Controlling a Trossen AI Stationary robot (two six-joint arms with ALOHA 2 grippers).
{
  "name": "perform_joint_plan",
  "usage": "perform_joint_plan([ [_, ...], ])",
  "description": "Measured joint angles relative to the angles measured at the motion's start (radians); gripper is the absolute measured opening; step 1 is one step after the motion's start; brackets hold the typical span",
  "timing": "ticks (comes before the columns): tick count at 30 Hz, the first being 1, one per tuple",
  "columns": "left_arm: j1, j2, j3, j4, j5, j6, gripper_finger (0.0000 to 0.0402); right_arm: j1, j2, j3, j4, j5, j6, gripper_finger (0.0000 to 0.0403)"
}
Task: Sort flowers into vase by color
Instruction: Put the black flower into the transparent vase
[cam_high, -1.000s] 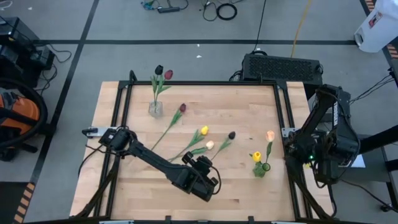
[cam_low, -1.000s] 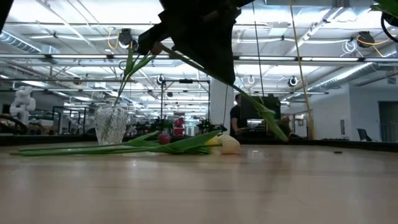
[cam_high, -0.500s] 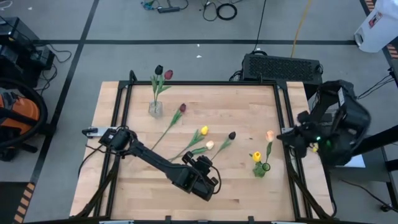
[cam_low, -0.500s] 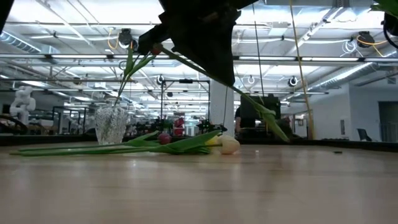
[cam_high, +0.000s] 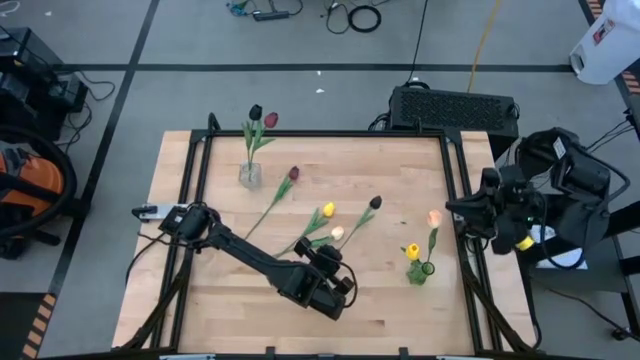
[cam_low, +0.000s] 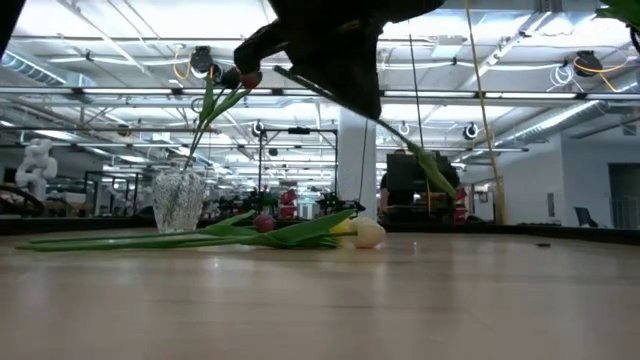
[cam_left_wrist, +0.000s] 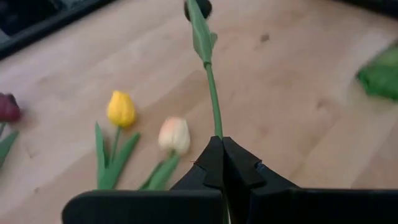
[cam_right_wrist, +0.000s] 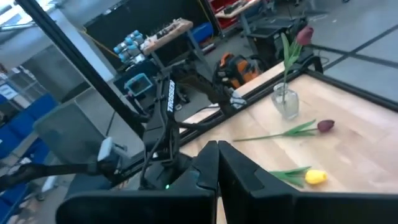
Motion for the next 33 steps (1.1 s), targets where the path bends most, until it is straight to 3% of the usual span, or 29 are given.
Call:
perform_joint_plan([
  [3,0.013,0.0,-0.002,0.071,-0.022,0.043,0.0,-0.038,0.019,0.0,0.006,-0.025,-0.009,0.0],
  [8,0.045,-0.002,-0.078,0.392,0.041,0.234,0.0,-0.094,0.049,0.0,0.012,-0.123,0.001,0.0],
  [15,0.099,-0.012,-0.197,0.629,0.095,0.298,0.0,-0.115,0.076,0.0,0.013,-0.231,-0.01,0.0],
  [21,0.172,-0.032,-0.304,1.044,0.196,0.47,0.0,-0.114,0.077,0.0,0.014,-0.26,-0.04,0.0],
  [28,0.234,-0.032,-0.359,1.165,0.211,0.462,0.0,-0.115,0.073,0.0,0.01,-0.335,-0.064,0.0],
  [33,0.251,-0.031,-0.345,1.163,0.447,0.366,0.0,-0.115,0.063,0.0,0.003,-0.347,-0.104,0.0],
])
